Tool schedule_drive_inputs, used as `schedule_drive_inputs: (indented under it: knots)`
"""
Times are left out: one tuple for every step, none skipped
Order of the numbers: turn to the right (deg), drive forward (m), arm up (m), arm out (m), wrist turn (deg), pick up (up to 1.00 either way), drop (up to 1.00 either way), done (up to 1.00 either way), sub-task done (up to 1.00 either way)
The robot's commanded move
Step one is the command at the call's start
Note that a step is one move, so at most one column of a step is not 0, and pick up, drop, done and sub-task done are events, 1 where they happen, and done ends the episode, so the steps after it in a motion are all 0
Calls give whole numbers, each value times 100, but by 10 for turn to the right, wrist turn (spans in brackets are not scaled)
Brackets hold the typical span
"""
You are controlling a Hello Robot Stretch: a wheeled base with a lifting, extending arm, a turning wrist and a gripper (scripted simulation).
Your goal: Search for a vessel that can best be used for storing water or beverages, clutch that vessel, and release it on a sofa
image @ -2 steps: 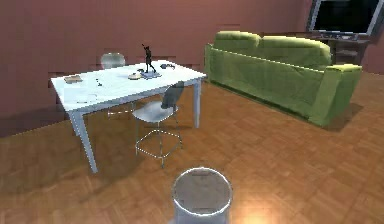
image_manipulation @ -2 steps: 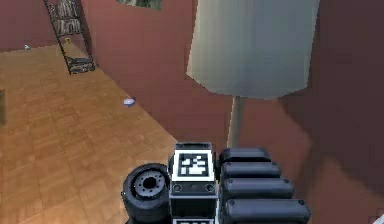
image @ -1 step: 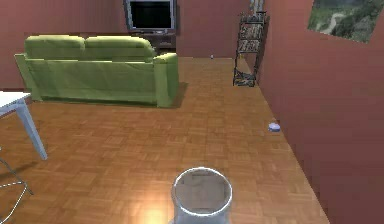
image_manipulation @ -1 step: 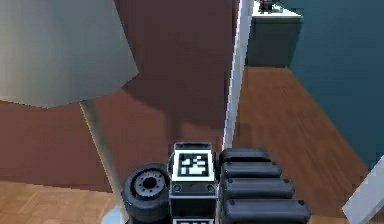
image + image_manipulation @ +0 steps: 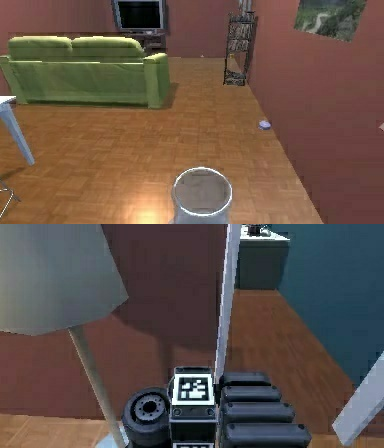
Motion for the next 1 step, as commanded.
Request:
schedule_drive_inputs:
  knots:
    - [-450, 0, 0, 0, 0, 0, 0, 0, 0]
